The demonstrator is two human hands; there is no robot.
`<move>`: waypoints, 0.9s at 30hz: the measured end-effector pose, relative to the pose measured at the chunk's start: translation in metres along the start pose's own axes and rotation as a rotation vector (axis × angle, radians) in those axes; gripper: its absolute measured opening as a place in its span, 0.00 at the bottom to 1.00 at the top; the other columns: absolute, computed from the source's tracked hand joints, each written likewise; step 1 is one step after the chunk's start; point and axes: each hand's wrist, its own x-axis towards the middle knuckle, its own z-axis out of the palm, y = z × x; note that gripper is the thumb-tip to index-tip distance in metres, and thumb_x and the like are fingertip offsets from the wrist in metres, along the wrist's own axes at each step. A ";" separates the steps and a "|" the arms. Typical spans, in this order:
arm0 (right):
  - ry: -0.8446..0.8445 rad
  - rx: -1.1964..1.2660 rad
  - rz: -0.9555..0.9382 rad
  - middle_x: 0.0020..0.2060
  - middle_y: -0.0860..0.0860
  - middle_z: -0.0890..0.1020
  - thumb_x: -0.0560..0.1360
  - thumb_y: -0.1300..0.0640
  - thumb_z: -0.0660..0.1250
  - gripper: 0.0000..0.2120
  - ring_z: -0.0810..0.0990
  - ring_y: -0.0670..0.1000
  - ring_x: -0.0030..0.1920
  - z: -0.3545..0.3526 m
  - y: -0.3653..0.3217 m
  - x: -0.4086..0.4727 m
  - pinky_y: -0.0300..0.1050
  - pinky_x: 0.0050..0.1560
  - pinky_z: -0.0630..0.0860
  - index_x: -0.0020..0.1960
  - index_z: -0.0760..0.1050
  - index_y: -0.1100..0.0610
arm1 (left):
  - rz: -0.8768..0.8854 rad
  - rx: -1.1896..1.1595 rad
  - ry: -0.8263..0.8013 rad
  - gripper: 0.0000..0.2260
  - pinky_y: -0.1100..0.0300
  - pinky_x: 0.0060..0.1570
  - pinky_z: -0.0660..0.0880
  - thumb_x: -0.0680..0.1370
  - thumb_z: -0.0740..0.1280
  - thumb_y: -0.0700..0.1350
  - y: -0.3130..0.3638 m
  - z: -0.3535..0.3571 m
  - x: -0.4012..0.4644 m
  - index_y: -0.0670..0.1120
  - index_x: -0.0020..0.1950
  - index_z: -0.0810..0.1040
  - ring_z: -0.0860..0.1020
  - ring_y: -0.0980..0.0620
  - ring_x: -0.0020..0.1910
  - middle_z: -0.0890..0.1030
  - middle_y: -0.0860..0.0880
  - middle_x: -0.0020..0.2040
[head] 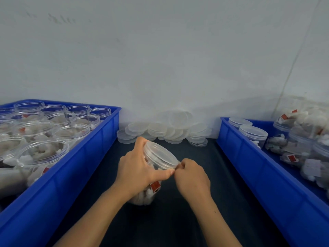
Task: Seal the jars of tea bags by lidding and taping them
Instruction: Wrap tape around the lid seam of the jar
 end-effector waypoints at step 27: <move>0.306 -0.146 -0.344 0.33 0.47 0.75 0.81 0.45 0.56 0.17 0.73 0.45 0.33 0.019 0.035 0.019 0.43 0.37 0.72 0.40 0.71 0.54 | -0.137 -0.472 0.086 0.37 0.70 0.45 0.74 0.54 0.80 0.64 -0.015 0.007 -0.015 0.54 0.57 0.71 0.78 0.68 0.47 0.80 0.57 0.50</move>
